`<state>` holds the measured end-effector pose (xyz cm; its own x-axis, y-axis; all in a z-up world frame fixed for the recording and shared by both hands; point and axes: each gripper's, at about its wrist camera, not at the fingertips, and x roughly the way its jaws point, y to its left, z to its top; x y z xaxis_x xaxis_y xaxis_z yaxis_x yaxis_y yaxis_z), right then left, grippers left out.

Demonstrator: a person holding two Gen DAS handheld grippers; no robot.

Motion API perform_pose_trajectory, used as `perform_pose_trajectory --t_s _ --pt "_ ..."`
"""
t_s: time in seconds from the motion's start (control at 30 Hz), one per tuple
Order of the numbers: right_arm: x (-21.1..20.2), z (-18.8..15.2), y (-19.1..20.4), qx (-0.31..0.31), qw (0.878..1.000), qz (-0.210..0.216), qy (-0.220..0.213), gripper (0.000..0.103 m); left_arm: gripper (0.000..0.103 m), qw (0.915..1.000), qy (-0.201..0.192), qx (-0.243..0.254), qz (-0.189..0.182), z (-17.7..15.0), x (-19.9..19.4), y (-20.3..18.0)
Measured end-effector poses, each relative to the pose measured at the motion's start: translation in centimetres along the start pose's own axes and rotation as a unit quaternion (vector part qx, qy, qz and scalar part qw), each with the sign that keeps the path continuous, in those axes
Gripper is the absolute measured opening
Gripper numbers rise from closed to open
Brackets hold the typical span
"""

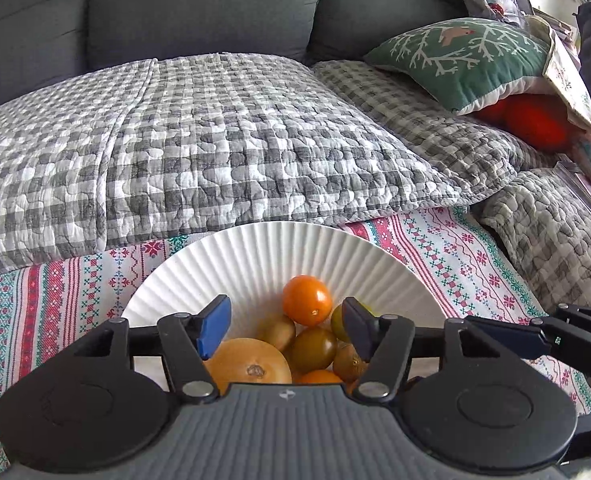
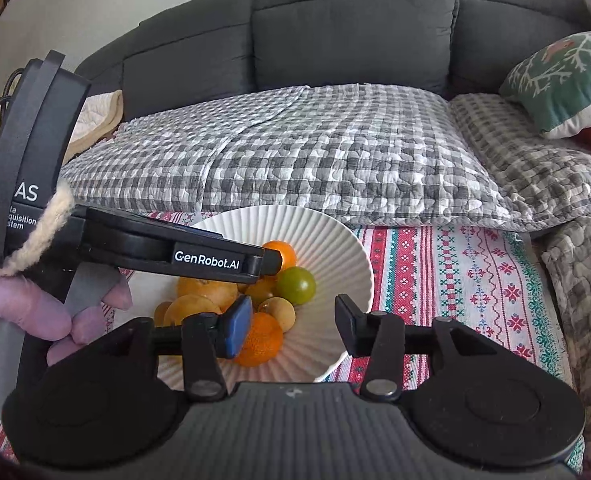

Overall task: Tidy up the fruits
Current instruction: 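Open both tools to drop the tomatoes into the plate, then lift both tools out of the plate back over the remaining fruits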

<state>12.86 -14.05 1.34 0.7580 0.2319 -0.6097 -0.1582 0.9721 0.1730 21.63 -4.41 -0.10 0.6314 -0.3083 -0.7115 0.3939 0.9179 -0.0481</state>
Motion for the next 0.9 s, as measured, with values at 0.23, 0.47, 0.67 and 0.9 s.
perform_pose_trajectory --t_s 0.23,0.47,0.67,0.9 --pt "-1.3 -0.2 0.8 -0.005 1.000 0.000 0.002 0.064 0.081 0.9998 -0.016 -0.014 0.004 -0.6 -2.9 0.4" --pt "-3.1 0.0 1.5 -0.007 1.000 -0.003 -0.003 0.076 0.089 0.9991 -0.030 -0.007 0.029 -2.0 -6.2 0.7" --pt "-4.5 -0.3 2.4 -0.010 1.000 -0.005 -0.003 0.085 0.095 0.9985 -0.032 -0.017 0.042 -3.5 -8.5 1.1" --pt "-5.7 -0.7 3.1 -0.012 1.000 -0.008 -0.001 0.091 0.101 0.9986 -0.028 -0.022 0.038 -5.1 -10.6 1.5"
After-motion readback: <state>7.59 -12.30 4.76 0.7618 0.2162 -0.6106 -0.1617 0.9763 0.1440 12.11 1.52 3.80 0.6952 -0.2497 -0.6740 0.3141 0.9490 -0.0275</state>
